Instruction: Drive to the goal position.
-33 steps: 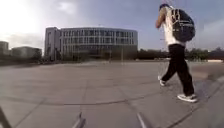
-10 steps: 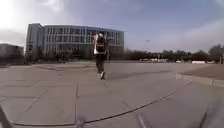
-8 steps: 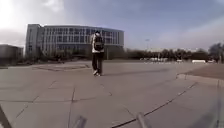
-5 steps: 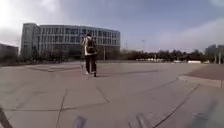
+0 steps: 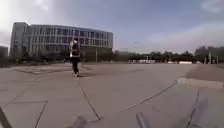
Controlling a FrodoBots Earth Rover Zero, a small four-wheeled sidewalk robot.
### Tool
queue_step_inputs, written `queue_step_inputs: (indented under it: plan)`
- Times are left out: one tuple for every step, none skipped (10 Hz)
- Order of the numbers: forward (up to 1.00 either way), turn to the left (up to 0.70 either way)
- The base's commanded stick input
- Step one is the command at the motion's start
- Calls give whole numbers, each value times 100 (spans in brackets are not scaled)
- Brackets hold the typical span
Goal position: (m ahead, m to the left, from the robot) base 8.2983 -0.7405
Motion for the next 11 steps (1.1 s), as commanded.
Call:
queue_step_inputs:
  plan:
    - [100, 0]
    - [100, 0]
    - [100, 0]
    - [100, -7]
    - [100, -27]
    - [100, -27]
    - [100, -27]
    - [100, -27]
    - [100, -27]
    - [100, -27]
    - [100, -27]
